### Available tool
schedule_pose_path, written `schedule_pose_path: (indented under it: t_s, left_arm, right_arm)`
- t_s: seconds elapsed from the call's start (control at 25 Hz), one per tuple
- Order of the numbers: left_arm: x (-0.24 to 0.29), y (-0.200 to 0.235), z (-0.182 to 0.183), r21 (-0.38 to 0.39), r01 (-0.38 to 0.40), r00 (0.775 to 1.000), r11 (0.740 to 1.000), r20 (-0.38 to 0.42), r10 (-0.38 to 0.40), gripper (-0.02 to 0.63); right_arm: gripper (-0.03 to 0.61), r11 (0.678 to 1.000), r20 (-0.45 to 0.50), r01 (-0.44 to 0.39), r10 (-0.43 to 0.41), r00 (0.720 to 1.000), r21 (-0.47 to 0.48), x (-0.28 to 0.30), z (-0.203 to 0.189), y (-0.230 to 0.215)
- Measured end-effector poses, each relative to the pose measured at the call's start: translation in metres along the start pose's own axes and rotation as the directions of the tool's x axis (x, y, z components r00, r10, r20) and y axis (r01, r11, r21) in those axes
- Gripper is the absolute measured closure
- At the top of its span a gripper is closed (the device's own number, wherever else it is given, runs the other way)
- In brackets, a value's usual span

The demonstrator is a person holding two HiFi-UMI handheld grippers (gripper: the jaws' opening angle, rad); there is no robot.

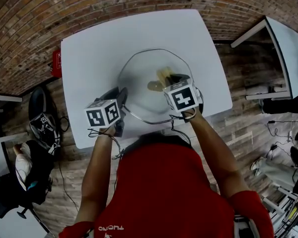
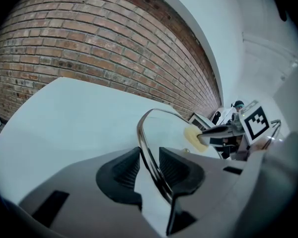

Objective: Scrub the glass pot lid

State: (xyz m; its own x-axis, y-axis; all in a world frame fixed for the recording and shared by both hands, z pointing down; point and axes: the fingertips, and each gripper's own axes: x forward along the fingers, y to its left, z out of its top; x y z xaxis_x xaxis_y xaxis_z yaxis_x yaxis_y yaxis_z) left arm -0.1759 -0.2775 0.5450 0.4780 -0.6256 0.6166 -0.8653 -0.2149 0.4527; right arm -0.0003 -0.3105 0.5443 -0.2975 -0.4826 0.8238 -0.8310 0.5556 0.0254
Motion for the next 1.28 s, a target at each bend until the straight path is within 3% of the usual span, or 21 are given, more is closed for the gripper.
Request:
schedule_pose_path:
  t_s: [0.2,0.32,0.48,0.68,0.84,1.0,1.28]
  left_arm:
    - [0.001,-0.002,0.000,-0.005,-0.003,1.000,1.000,0.005,0.003,0.485]
    - [0.001,-0.003,-0.001,-0.008,-0.007,1.000,1.000,0.006,0.007,0.485]
    - [0.000,-0.003,-0.002,-0.013,-0.010,1.000,1.000,0.007,0.010,0.485]
    - [0.000,-0.001,-0.001,-0.022,-0.012,1.000,1.000,0.011,0.012,0.486]
    - [0.000,-0.002,-0.002,-0.023,-0.016,1.000,1.000,0.009,0.017,0.486]
    - [0.000,-0.002,-0.002,-0.023,-0.018,1.000,1.000,0.007,0.018,0.486]
    - [0.000,-0.002,-0.002,-0.026,-0.018,1.000,1.000,0.006,0.018,0.486]
  right_arm:
    - [0.525,0.994,-0.006,0.093,-0.093,0.996,0.058,-0.019,-0.019,-0.054]
    - [0.525,0.994,-0.005,0.093,-0.093,0.996,0.064,-0.027,-0.022,-0.051]
    - [0.525,0.998,0.027,-0.049,0.048,0.998,0.031,-0.045,-0.016,0.016]
    - [0.525,0.961,0.002,-0.271,0.271,0.962,-0.064,-0.053,-0.019,0.117]
    - [0.525,0.938,-0.052,-0.334,0.330,0.943,-0.098,-0.045,-0.031,0.147]
    - [0.525,0.941,-0.072,-0.326,0.320,0.945,-0.092,-0.043,-0.039,0.138]
    - [0.525,0.971,-0.090,-0.228,0.221,0.971,-0.076,-0.056,-0.060,0.083]
